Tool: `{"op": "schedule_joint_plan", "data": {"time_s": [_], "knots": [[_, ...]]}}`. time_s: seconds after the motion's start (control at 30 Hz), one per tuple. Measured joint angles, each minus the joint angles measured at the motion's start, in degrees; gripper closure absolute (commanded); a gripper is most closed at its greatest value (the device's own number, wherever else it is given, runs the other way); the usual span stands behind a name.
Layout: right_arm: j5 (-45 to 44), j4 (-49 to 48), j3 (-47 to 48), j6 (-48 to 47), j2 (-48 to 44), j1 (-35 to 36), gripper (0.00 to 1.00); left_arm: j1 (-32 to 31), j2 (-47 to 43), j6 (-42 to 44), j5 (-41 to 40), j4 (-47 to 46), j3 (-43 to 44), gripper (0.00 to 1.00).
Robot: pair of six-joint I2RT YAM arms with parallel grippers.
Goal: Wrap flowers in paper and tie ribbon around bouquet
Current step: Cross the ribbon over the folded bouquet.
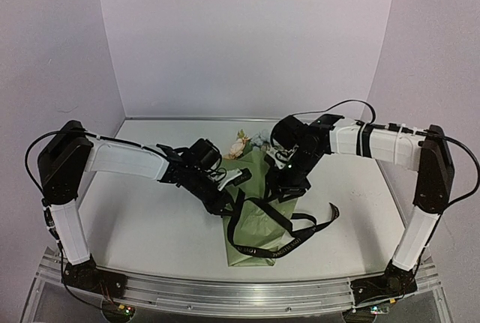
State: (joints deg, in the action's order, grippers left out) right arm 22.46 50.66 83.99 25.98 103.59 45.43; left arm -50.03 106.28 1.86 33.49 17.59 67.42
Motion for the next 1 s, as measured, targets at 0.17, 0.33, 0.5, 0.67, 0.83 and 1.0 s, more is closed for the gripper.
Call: {"op": "schedule_joint_plan", "data": {"time_s": [0.17,0.33,0.5,0.67,0.83,1.0], "knots": [[-0.6,0.5,-1.4,-0.1,0.0,0.0,0.52,-1.6,0.0,1.2,-2.0,3.6,-0.1,0.80],[-1.2,0.4,-2.6,-0.3,-0.4,0.0,0.50,-1.8,-0.3,0.8,-4.8,4.4,-1.9,0.55],[-3.3,0.5,-5.9,-0.8,-3.8,0.0,0.48,-1.8,-5.3,-1.4,-8.3,1.5,-7.5,0.38],[-5.9,0.5,-10.0,-1.4,-9.3,0.0,0.42,-1.8,-12.2,-4.6,-11.2,-3.1,-11.1,0.31],[-9.7,0.4,-13.8,-1.3,-13.3,0.0,0.35,-1.8,-14.4,-8.2,-15.7,-7.2,-11.1,0.30],[-15.0,0.4,-19.0,-0.1,-17.5,0.0,0.31,-3.1,-8.1,-12.0,-22.9,-6.4,-4.0,0.27]]}}
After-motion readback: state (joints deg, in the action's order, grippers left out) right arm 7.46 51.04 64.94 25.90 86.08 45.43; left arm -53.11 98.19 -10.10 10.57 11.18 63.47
